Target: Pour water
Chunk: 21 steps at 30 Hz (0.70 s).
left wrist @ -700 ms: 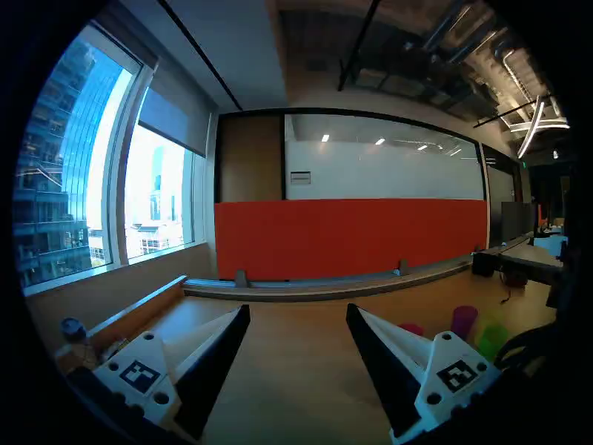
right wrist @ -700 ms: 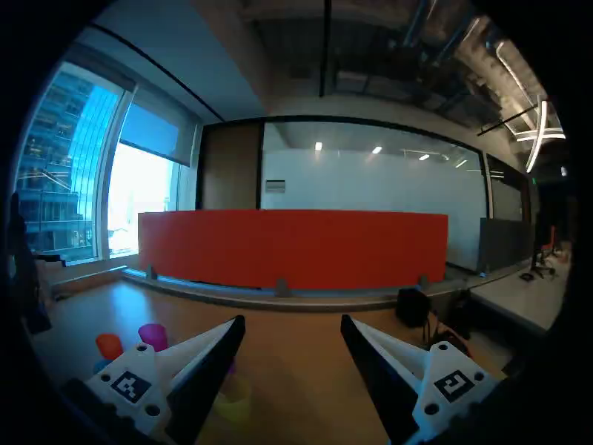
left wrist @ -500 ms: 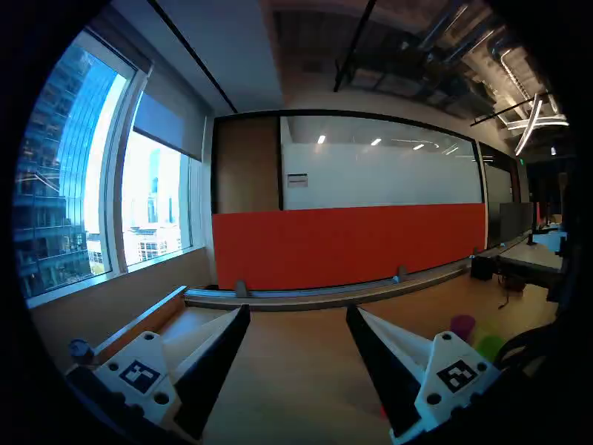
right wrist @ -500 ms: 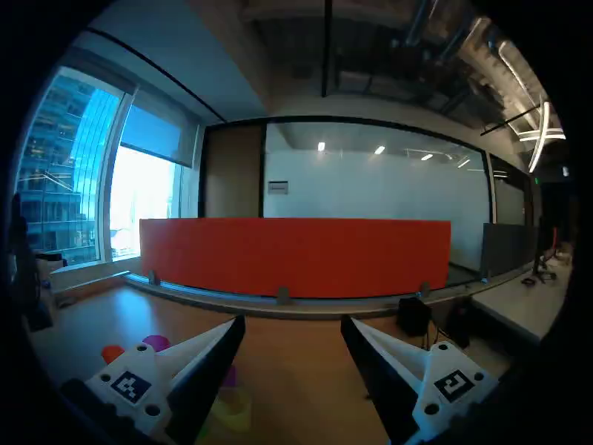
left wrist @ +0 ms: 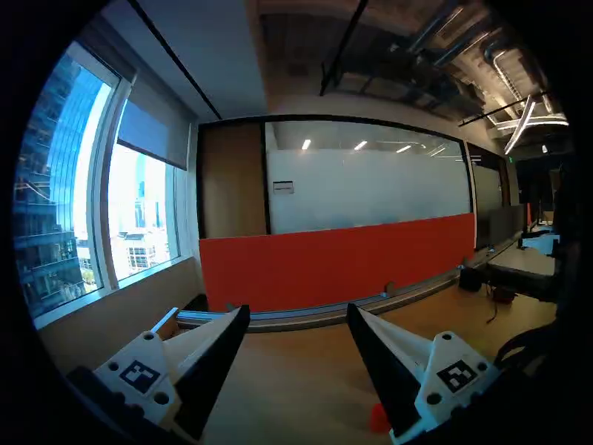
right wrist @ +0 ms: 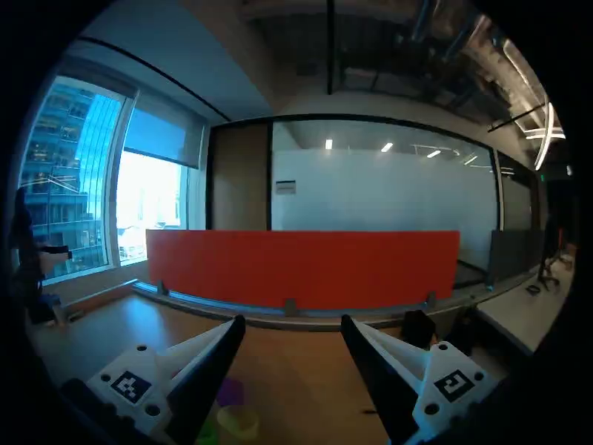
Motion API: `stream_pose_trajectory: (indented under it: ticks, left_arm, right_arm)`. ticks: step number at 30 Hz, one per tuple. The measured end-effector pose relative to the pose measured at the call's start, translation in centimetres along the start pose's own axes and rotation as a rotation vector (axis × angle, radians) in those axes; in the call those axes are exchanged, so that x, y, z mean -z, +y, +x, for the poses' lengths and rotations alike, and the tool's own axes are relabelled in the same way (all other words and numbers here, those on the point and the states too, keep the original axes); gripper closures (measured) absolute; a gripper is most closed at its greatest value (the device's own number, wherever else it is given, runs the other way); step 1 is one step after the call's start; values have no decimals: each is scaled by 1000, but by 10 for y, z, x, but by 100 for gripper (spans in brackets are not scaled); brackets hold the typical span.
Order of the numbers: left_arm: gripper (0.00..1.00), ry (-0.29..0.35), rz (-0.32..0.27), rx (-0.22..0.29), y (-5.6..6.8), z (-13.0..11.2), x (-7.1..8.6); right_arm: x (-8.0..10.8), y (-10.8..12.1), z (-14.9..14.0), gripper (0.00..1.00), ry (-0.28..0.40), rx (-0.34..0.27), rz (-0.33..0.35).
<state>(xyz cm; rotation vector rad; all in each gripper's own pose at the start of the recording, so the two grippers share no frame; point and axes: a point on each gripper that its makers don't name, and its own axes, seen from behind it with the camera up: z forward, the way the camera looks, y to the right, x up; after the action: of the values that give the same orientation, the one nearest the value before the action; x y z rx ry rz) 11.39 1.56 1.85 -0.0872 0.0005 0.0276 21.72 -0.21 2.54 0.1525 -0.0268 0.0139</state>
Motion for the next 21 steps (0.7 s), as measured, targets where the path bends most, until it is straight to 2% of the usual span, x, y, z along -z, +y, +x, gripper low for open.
stream_pose_trajectory:
  ticks: [9, 15, 21]
  left_arm:
    - [3, -22, -95, 36, 19, 2, -5]
    - [3, -28, -211, 62, 44, 3, -4]
    - [3, -23, -315, 81, 69, 9, 3]
  right_arm:
    - [0, -10, 6, 0, 0, -13, 62]
    - [4, -29, 6, 0, -10, 3, 160]
    - [10, -58, 9, 0, -6, 38, 287]
